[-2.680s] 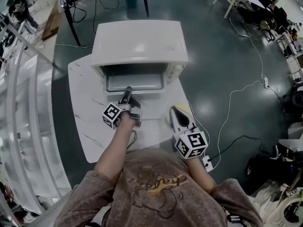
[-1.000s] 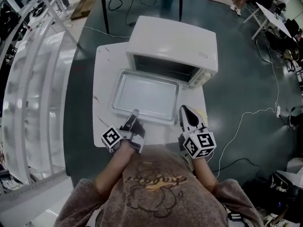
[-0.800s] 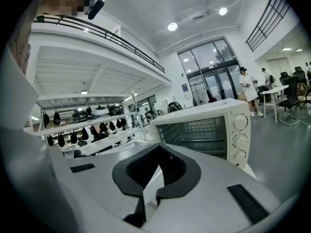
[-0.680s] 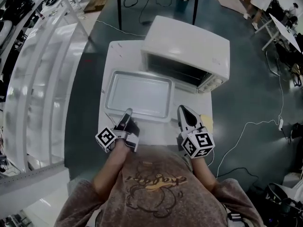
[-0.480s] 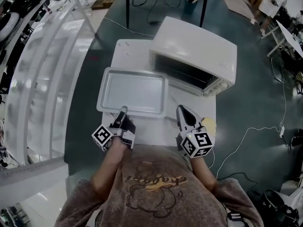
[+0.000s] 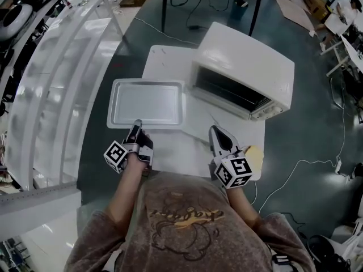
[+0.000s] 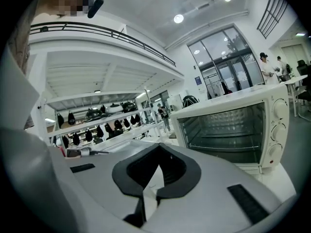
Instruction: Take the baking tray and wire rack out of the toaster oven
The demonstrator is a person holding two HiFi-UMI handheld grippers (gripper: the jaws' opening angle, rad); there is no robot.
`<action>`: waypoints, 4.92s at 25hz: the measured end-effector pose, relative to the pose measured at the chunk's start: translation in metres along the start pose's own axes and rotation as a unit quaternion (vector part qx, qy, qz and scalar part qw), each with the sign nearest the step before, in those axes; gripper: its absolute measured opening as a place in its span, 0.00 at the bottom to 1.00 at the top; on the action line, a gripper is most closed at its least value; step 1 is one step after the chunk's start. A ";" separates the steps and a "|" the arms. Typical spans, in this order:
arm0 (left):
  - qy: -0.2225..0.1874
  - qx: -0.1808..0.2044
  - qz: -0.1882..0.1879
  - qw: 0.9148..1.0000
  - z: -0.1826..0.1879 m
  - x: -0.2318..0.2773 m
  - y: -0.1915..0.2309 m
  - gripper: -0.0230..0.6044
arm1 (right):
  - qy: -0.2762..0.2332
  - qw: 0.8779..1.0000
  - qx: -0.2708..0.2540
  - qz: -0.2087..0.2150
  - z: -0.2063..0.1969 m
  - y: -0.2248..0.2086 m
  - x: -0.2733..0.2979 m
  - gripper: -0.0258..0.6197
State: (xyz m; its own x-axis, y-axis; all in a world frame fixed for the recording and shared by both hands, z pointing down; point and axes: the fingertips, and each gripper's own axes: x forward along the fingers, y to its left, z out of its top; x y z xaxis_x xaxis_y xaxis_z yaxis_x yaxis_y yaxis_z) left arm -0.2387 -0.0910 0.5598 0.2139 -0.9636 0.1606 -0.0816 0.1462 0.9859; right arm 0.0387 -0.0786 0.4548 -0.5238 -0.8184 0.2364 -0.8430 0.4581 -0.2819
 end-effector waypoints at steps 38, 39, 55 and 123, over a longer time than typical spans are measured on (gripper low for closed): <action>0.047 -0.017 0.097 0.994 0.012 0.104 0.111 0.15 | 0.047 0.998 0.017 -0.036 -0.008 -0.024 0.059 0.03; 0.049 -0.018 0.102 0.993 0.010 0.105 0.114 0.15 | 0.048 0.998 0.017 -0.038 -0.009 -0.025 0.058 0.03; 0.057 -0.093 0.160 0.981 -0.002 0.106 0.140 0.12 | 0.051 0.998 0.023 -0.042 -0.014 -0.030 0.052 0.03; 0.305 0.189 0.124 0.925 -0.118 0.110 0.000 0.26 | 0.008 0.997 0.036 -0.074 -0.009 -0.059 -0.012 0.03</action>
State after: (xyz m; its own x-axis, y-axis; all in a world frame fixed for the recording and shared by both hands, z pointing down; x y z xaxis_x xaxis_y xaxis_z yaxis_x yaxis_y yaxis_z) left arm -0.1004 -0.1707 0.5830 0.6428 -0.5888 0.4900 -0.5123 0.1452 0.8465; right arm 0.0940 -0.0929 0.4772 -0.3976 -0.8689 0.2949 -0.9001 0.3070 -0.3092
